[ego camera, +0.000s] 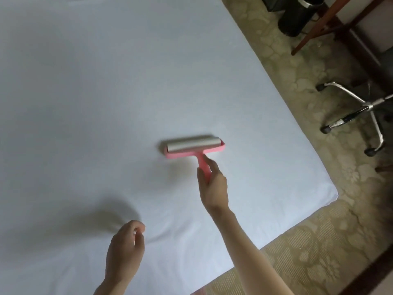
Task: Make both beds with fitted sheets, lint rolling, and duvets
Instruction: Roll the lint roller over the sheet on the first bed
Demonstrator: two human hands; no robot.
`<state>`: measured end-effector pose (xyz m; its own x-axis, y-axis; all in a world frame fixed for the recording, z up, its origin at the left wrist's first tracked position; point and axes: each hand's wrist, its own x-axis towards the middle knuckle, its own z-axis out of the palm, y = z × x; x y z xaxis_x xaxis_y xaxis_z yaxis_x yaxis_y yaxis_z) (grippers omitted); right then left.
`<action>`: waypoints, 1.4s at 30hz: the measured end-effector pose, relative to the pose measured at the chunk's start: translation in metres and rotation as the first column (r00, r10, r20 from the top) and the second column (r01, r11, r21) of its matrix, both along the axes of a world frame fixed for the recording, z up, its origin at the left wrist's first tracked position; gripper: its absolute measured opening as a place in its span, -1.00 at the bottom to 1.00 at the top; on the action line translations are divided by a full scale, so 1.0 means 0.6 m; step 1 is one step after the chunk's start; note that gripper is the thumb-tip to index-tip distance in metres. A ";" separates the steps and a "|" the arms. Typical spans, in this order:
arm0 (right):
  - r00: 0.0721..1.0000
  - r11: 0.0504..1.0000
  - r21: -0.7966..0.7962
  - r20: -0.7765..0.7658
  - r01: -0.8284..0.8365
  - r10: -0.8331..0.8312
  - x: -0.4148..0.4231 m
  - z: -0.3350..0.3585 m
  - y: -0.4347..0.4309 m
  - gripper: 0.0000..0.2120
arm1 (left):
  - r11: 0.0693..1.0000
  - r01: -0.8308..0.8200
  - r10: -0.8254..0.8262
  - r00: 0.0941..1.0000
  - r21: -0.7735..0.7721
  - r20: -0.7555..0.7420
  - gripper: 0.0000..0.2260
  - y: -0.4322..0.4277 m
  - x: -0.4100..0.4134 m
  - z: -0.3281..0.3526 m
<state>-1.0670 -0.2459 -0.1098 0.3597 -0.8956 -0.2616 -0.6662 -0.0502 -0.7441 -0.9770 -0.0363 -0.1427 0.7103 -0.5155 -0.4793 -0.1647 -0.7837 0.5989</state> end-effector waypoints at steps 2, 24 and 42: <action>1.000 1.000 -0.011 -0.015 -0.022 0.022 -0.056 0.006 0.059 -0.62 | 1.000 0.008 -0.008 1.000 0.004 -0.017 -0.67 -0.005 -0.012 0.001; 0.962 0.965 0.072 0.085 0.254 -0.260 -0.162 0.080 0.062 -0.73 | 0.989 0.146 -0.146 0.989 -0.022 0.013 -0.46 0.115 -0.063 0.090; 0.978 0.976 0.064 -0.037 0.207 -0.205 -0.082 0.003 -0.078 -0.71 | 0.979 0.203 -0.203 0.979 -0.007 -0.036 -0.68 0.023 -0.085 0.050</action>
